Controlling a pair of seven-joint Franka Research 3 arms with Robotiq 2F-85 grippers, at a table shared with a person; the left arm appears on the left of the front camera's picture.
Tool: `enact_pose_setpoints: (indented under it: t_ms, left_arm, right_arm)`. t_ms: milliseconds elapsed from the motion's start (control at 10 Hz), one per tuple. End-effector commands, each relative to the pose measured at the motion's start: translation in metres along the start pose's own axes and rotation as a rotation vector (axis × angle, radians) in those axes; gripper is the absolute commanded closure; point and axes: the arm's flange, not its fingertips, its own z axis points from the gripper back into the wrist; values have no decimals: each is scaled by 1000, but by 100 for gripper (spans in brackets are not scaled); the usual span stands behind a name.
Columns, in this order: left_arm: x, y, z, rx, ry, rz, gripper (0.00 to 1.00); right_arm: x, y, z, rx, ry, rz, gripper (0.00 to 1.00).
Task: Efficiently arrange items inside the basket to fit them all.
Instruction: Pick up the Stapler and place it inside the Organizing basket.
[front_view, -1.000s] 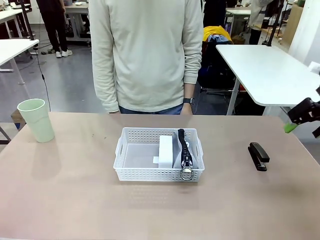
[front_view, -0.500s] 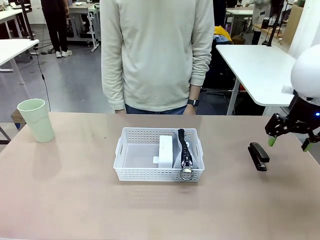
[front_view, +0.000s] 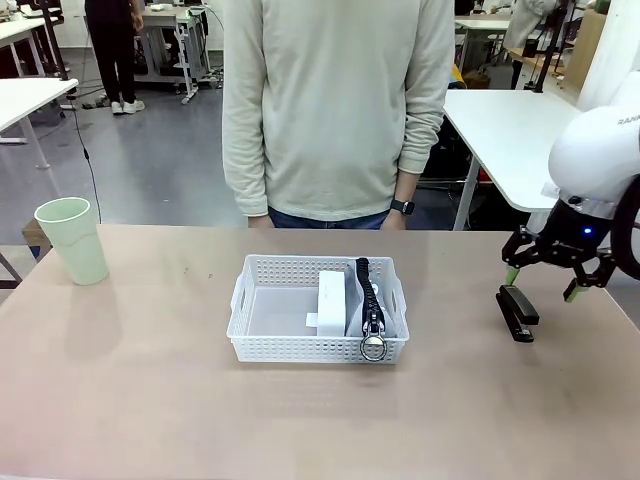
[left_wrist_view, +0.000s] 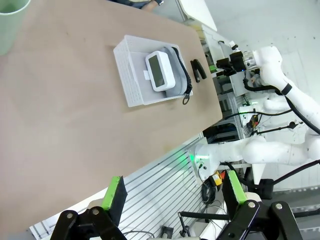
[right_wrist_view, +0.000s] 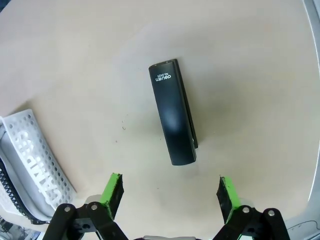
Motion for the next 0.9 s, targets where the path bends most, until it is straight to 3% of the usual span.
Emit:
enact_pose_setpoints:
  t_ms: [0, 400, 800]
  left_arm:
    - [1, 0, 3, -18, -6, -17, 0]
    - [1, 0, 3, -18, -6, -17, 0]
    - [1, 0, 3, -18, -6, -17, 0]
  right_arm:
    - [-2, -2, 3, -3, -5, 11, 0]
    - [0, -1, 1, 8, 3, 0, 0]
    - [19, -5, -55, 15, 4, 236, 0]
